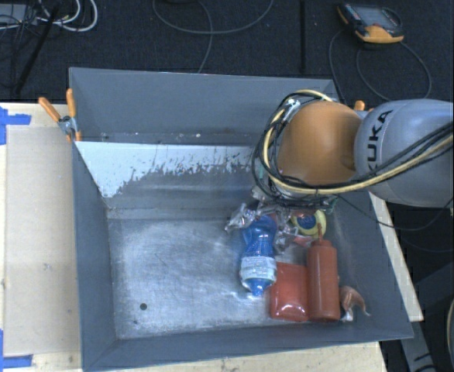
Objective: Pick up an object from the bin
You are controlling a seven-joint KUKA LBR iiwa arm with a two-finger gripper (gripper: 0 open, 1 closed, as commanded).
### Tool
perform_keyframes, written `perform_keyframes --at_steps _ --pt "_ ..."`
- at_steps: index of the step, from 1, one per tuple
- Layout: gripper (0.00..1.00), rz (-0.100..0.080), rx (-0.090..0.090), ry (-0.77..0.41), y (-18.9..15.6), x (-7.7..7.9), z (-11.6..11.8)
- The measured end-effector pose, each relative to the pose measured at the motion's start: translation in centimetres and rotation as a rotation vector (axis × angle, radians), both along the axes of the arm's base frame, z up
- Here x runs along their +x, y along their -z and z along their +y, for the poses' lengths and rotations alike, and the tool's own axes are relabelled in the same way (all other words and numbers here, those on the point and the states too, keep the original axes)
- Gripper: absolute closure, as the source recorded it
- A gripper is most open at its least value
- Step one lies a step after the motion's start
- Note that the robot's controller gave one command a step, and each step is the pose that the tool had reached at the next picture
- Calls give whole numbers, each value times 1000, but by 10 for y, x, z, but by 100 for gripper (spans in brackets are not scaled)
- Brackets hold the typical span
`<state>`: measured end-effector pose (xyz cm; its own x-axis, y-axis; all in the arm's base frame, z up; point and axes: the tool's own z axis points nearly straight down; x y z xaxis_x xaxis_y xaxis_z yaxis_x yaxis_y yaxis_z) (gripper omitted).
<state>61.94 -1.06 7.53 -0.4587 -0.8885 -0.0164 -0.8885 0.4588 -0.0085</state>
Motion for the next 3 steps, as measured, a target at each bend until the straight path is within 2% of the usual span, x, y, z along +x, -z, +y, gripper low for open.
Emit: perform_keyframes --at_steps 1,2,3 --pt "100 8 -2 -1 -3 -2 0" --pt "100 21 -5 -2 -21 -6 -1" --pt "100 14 -8 -1 -40 -3 -1"
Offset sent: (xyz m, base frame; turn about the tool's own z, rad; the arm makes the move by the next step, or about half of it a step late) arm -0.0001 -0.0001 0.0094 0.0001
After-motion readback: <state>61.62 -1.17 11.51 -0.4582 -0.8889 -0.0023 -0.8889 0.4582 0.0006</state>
